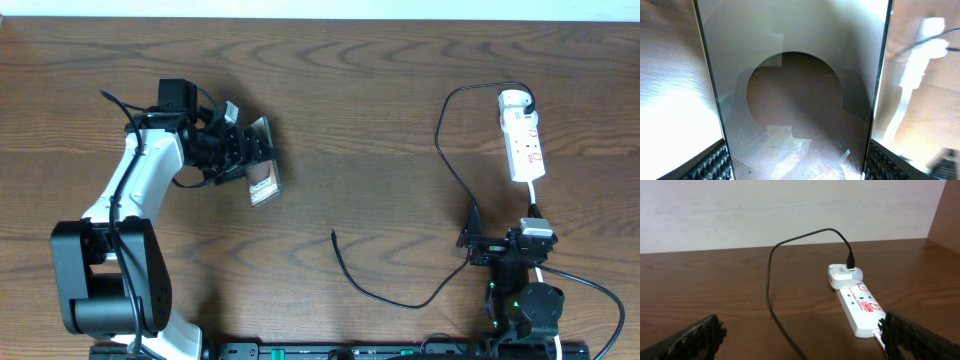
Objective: Plug charger to phone and switch on socket
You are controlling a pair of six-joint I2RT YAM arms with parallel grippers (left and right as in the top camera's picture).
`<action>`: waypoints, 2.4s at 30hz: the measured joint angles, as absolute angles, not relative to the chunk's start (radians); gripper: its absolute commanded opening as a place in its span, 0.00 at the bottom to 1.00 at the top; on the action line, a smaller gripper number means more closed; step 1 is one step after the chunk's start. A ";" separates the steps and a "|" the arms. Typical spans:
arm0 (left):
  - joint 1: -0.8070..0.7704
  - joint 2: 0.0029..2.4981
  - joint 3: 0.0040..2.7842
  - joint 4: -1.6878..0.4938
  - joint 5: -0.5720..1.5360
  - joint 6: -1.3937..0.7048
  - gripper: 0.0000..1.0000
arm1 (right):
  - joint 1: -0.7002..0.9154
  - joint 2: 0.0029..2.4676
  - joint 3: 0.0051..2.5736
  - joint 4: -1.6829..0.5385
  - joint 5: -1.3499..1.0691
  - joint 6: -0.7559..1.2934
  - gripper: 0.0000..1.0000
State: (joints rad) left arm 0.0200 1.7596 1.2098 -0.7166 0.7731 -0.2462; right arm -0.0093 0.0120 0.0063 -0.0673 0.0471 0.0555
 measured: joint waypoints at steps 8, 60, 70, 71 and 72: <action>0.021 1.760 1.210 -0.675 1.042 -0.504 0.07 | -0.009 0.012 0.006 -0.067 0.047 0.056 0.99; 0.023 1.760 1.210 -0.669 1.193 -1.444 0.07 | -0.009 0.012 0.006 -0.064 0.055 0.056 0.99; 0.023 1.760 1.210 -0.669 1.186 -1.439 0.07 | -0.009 0.012 0.006 -0.057 0.080 0.063 0.99; 0.023 1.760 1.210 -0.669 1.186 -1.439 0.07 | -0.009 0.012 0.006 -0.051 0.080 0.073 0.99; 0.023 1.760 1.210 -0.669 1.187 -1.436 0.07 | -0.009 0.012 0.006 -0.038 0.073 0.095 0.99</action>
